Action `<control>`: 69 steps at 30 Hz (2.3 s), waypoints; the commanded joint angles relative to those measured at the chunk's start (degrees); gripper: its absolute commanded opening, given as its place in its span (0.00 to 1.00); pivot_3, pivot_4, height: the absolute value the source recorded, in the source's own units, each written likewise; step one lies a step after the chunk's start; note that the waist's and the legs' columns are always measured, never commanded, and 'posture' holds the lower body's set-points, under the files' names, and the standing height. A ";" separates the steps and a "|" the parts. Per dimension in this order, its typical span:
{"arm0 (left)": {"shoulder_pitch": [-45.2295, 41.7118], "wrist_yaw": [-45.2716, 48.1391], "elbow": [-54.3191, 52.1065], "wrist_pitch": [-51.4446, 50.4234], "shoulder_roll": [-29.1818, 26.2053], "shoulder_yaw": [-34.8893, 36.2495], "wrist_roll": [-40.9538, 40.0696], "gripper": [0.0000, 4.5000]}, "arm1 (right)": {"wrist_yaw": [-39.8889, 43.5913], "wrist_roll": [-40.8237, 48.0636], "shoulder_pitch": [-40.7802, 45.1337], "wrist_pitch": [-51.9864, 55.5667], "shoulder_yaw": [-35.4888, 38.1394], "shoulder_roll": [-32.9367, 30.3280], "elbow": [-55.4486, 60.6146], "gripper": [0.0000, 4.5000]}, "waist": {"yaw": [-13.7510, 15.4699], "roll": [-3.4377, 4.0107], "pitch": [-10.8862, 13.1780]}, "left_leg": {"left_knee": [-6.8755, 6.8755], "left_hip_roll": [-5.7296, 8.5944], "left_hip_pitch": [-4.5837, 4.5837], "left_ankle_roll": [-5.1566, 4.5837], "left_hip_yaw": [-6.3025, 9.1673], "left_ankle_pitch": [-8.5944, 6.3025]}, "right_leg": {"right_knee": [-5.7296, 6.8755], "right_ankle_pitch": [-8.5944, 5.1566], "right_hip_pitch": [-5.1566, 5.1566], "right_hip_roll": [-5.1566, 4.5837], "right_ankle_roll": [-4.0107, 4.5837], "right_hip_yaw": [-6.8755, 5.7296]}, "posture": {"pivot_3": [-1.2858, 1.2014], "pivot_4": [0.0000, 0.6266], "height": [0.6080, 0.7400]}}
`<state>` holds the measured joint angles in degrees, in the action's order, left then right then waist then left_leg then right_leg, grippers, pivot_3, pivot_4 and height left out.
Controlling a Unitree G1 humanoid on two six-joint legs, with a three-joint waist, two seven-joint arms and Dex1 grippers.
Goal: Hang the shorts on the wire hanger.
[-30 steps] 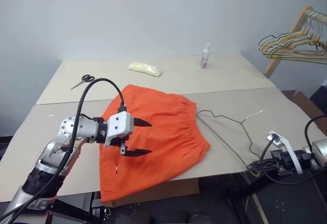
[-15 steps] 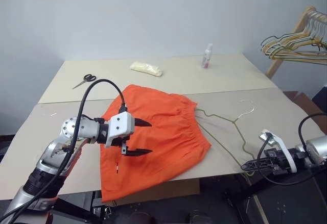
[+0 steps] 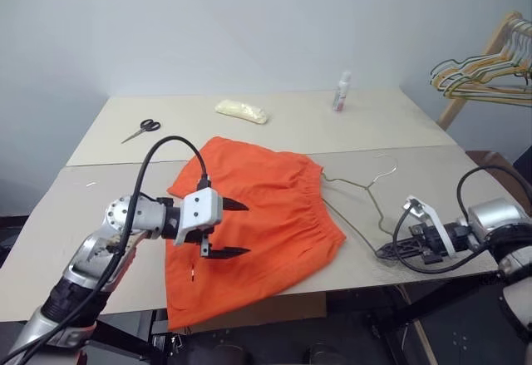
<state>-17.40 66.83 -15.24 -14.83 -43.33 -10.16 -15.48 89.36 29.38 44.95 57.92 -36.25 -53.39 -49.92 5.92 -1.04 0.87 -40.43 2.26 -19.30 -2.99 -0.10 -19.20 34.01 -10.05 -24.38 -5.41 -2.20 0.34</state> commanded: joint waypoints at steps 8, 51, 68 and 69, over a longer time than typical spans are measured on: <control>0.24 -1.88 -2.38 0.38 0.06 0.48 0.34 0.99 | 3.14 2.78 6.00 -4.95 -6.08 2.05 -3.80 0.00 | -0.13 0.02 0.00 | 0.00 -0.01 0.02 -0.04 0.06 -0.02 | 0.06 0.00 -0.01 0.02 0.00 -0.03 | 0.60 0.00 1.00; -8.54 -5.22 5.02 3.79 3.53 2.29 1.75 0.99 | -15.20 -28.13 9.89 -43.70 24.47 11.24 -7.16 0.00 | -0.43 0.12 0.00 | 0.06 0.04 -0.01 0.41 0.09 0.23 | 0.09 0.00 -0.07 0.05 0.00 -0.04 | 0.59 0.00 1.00; -48.35 7.91 49.49 23.17 8.28 1.52 7.01 0.99 | -18.77 -29.48 1.27 -36.45 24.65 8.36 30.49 0.00 | -2.05 0.11 0.00 | 0.05 0.23 -0.08 0.41 0.04 0.24 | 0.13 0.01 -0.05 0.13 -0.02 -0.07 | 0.57 0.00 1.00; -49.47 10.53 51.49 24.43 8.31 0.96 7.21 0.99 | -18.97 -29.78 1.14 -34.93 24.32 8.36 32.16 0.00 | -2.13 0.11 0.01 | 0.04 0.23 -0.09 0.40 0.04 0.23 | 0.12 0.02 -0.03 0.13 -0.02 -0.08 | 0.57 0.00 1.00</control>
<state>-64.33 74.08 34.08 6.95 -34.84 -8.89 -8.84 70.83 -0.88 45.66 20.68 -12.83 -44.47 -21.79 3.80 -0.92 0.88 -40.40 2.49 -19.39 -2.60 -0.08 -18.97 34.14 -10.04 -24.41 -5.28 -2.22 0.27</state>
